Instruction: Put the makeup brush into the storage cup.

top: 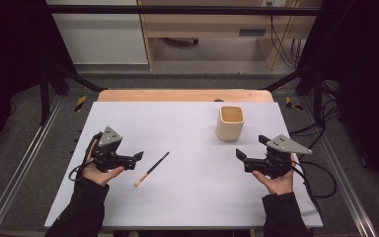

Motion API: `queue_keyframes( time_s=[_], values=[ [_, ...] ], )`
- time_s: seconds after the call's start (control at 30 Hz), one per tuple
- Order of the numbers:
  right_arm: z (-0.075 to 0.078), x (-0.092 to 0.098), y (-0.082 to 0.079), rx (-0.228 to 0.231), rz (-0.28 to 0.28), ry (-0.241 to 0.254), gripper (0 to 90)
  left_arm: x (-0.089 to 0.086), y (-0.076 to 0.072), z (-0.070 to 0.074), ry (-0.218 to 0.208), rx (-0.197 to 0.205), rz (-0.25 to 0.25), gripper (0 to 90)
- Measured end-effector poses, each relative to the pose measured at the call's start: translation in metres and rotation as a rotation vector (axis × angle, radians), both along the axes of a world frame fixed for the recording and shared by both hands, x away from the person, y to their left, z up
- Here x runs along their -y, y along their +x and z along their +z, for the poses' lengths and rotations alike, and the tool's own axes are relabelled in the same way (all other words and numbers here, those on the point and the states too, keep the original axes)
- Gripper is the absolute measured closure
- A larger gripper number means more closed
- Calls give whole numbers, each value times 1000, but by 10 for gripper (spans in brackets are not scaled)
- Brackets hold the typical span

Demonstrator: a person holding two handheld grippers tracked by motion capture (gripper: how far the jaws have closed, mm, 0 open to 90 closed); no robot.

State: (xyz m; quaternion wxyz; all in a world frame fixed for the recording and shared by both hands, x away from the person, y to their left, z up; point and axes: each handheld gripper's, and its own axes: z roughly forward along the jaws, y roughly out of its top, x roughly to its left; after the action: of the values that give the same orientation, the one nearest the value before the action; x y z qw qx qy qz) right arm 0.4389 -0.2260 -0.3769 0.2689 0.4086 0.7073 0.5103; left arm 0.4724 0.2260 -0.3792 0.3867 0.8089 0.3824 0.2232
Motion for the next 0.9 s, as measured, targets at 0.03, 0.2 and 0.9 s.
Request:
queue_keyframes(
  time_s=[0.03, 0.2, 0.9],
  values=[
    [0, 0, 0, -2, 0, -1, 79, 0, 0, 0, 0, 0, 0, 86],
    [-2, -2, 1, -7, 4, -8, 79, 8, 5, -4, 55, -34, -16, 97],
    [-3, -4, 0, -15, 9, -12, 78, 31, 16, -31, 196, -151, -65, 177]
  ],
)
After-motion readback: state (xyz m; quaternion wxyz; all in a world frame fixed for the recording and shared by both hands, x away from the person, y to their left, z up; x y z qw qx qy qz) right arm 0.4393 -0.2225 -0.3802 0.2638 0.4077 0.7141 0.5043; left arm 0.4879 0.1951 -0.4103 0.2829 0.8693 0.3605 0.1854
